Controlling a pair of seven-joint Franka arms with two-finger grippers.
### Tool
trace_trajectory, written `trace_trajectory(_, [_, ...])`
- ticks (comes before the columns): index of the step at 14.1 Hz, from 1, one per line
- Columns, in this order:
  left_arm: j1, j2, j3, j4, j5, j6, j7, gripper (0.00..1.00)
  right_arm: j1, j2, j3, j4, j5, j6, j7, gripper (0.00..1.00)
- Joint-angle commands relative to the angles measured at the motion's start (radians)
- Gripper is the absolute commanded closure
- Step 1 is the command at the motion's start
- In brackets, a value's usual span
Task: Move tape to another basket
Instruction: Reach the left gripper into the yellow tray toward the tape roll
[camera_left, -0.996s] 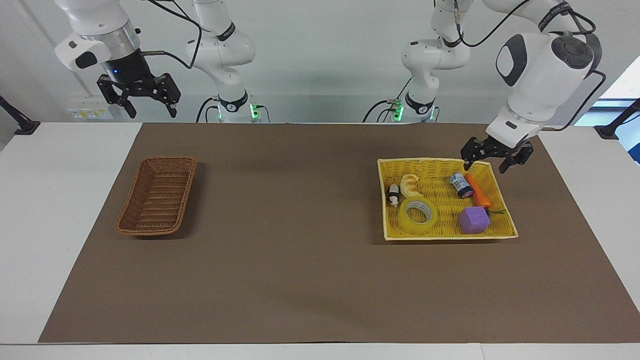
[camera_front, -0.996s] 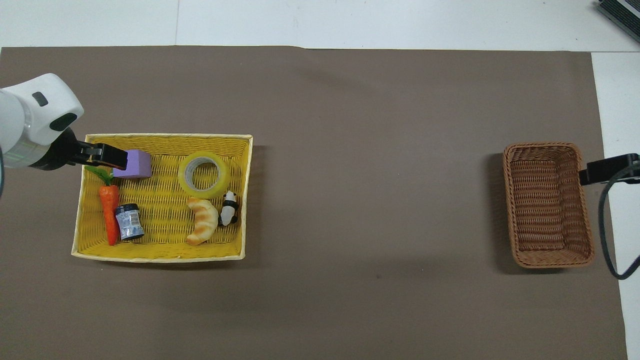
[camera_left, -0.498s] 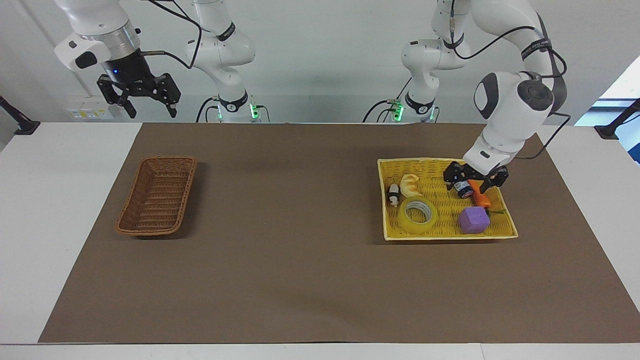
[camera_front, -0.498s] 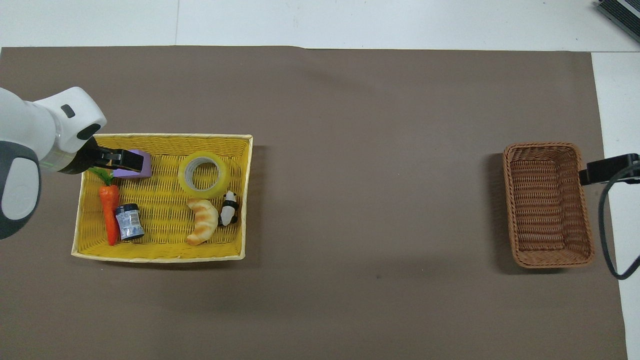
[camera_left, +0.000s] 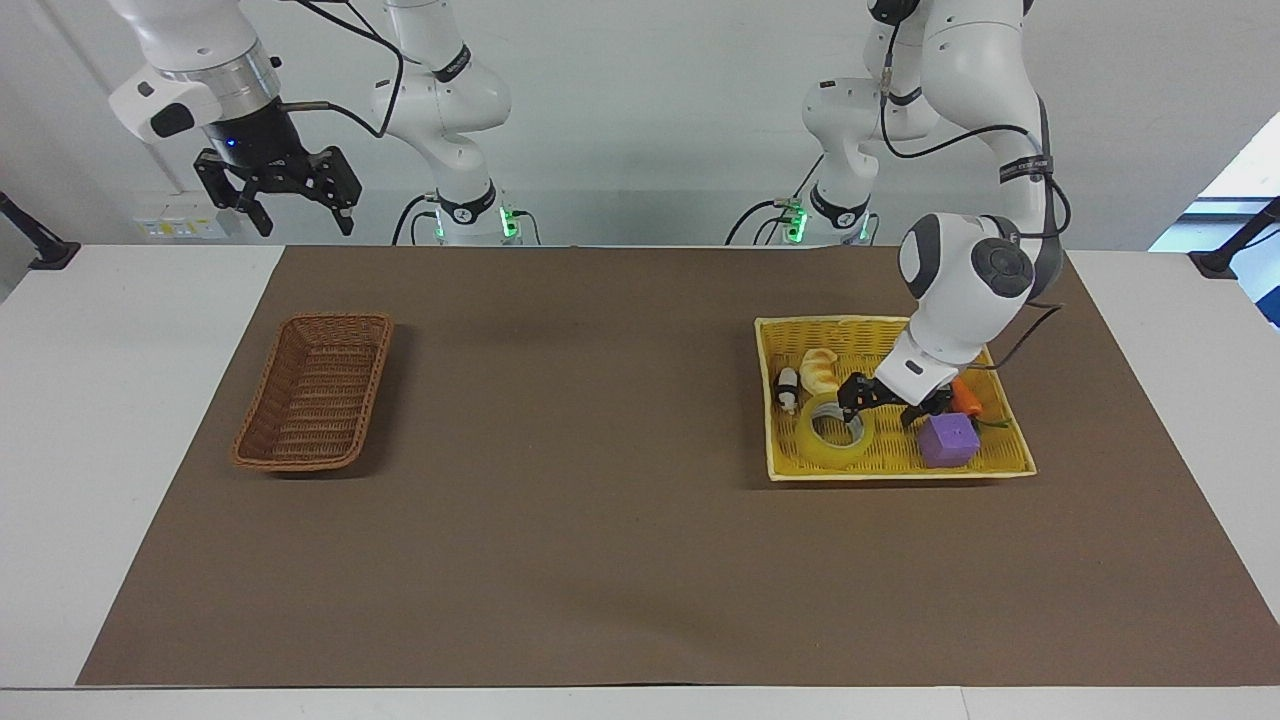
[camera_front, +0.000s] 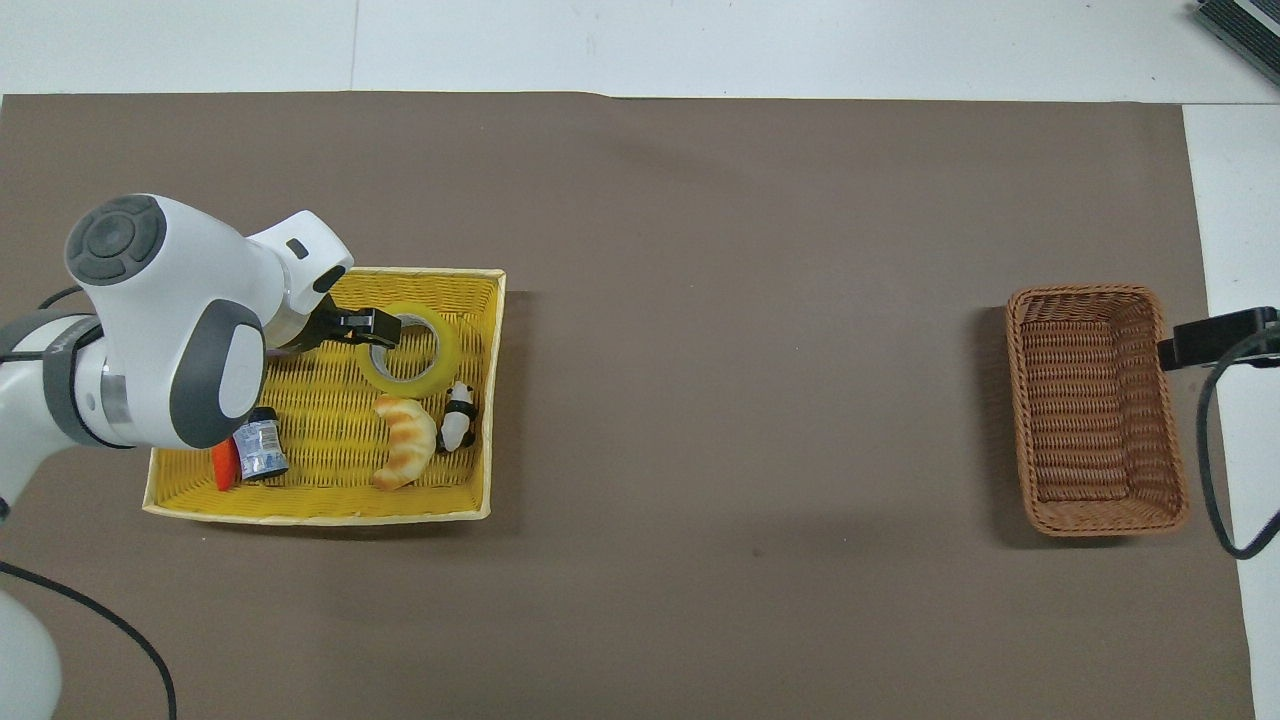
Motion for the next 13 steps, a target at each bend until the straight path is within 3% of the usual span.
trace_trajectory(1, [-0.018, 0.009, 0.017, -0.050, -0.069, 0.045, -0.019, 0.28, -0.004, 0.005, 0.001, 0.009, 0.004, -0.004, -0.021, 0.00])
trace_trajectory(2, [-0.012, 0.020, 0.016, -0.056, -0.072, 0.053, -0.019, 0.33, -0.004, 0.005, 0.000, 0.009, 0.004, -0.004, -0.021, 0.00])
trace_trajectory(3, [-0.012, 0.037, 0.016, -0.058, -0.072, 0.053, -0.019, 0.45, -0.004, 0.005, 0.000, 0.009, 0.004, -0.005, -0.021, 0.00])
trace_trajectory(4, [-0.009, 0.043, 0.016, -0.058, -0.074, 0.047, -0.019, 0.80, -0.004, 0.005, 0.000, 0.009, 0.004, -0.005, -0.021, 0.00])
trace_trajectory(5, [0.002, 0.045, 0.016, -0.040, -0.081, 0.033, -0.013, 1.00, -0.004, 0.005, 0.000, 0.009, 0.004, -0.004, -0.021, 0.00])
trace_trajectory(10, [0.018, 0.009, 0.022, 0.131, -0.115, -0.197, -0.028, 1.00, -0.004, 0.005, 0.001, 0.009, 0.004, -0.004, -0.021, 0.00])
trace_trajectory(13, [0.030, -0.034, 0.025, 0.152, -0.115, -0.245, -0.047, 1.00, -0.004, 0.005, 0.000, 0.009, 0.004, -0.004, -0.021, 0.00])
